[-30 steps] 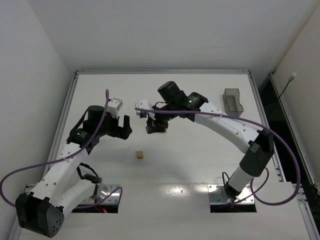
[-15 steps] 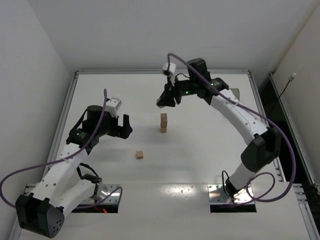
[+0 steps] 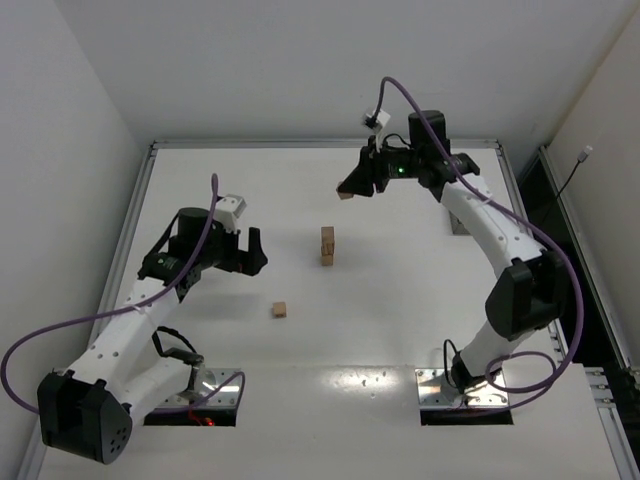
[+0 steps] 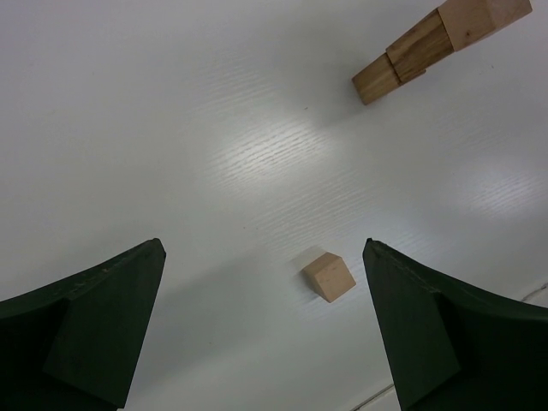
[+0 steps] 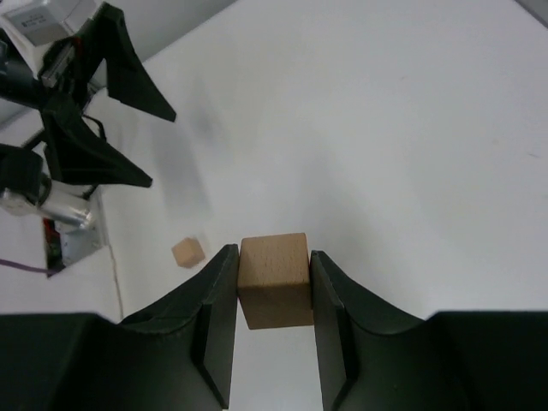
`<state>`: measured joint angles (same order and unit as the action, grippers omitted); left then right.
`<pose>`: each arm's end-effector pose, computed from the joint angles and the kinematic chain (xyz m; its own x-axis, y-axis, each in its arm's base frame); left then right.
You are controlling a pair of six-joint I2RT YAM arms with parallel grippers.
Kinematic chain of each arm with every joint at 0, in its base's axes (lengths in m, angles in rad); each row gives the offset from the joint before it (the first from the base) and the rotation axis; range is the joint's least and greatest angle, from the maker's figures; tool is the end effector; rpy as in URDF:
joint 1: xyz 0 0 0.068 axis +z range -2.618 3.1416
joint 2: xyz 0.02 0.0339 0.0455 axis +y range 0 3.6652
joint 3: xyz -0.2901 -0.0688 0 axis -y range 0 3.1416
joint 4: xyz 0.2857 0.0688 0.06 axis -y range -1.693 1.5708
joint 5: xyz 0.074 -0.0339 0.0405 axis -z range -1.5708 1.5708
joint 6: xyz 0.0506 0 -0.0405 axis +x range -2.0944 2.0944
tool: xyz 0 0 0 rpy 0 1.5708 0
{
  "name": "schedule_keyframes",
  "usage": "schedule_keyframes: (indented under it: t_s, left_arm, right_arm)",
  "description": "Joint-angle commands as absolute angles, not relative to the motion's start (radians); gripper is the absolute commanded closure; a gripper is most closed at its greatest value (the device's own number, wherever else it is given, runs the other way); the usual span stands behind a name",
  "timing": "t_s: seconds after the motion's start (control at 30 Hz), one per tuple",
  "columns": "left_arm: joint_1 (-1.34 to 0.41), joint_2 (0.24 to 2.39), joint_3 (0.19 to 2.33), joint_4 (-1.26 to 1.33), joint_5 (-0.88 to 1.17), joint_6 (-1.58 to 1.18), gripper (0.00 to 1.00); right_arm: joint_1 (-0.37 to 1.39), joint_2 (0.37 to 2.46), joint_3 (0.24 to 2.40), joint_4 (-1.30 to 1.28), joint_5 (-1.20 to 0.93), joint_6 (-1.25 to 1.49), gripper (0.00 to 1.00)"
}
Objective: Build the wood block tower
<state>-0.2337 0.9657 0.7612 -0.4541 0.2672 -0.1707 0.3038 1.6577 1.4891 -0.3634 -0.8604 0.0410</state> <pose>0.2343 -0.0695 0.2777 -0.6592 -0.0115 -0.7519 0.3192 0.9011 -0.2936 0.3980 0.1650 0.3594 -0.5172 -0.1341 -0.8453 -0.7980 0.4327 0.4196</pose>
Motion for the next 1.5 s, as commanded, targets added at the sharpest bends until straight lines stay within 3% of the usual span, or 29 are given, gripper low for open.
schedule_keyframes:
  t_s: [0.0, 0.07, 0.27, 0.37, 0.9, 1.47]
  left_arm:
    - [-0.219, 0.969, 0.775, -0.414, 0.29, -0.186, 0.0]
    - [-0.219, 0.98, 0.775, -0.425, 0.299, -0.176, 0.0]
    - [-0.219, 1.017, 0.805, -0.443, 0.299, -0.167, 0.0]
    - [-0.219, 1.04, 0.818, -0.443, 0.308, -0.167, 0.0]
    - [-0.219, 1.043, 0.828, -0.453, 0.318, -0.158, 0.0]
    - [-0.219, 1.025, 0.809, -0.453, 0.318, -0.158, 0.0]
  right_arm:
    - [0.304, 1.677, 1.679, -0.583, -0.792, -0.163, 1.0]
    - [0.314, 1.707, 1.758, -0.696, -0.743, -0.272, 1.0]
    - [0.382, 1.949, 2.262, -1.204, -0.621, -0.618, 1.0]
    - [0.445, 2.04, 2.37, -1.386, -0.529, -0.753, 1.0]
    - [0.624, 2.094, 2.237, -1.408, -0.331, -0.838, 1.0]
    - [0.683, 2.194, 2.301, -1.408, -0.245, -0.781, 1.0]
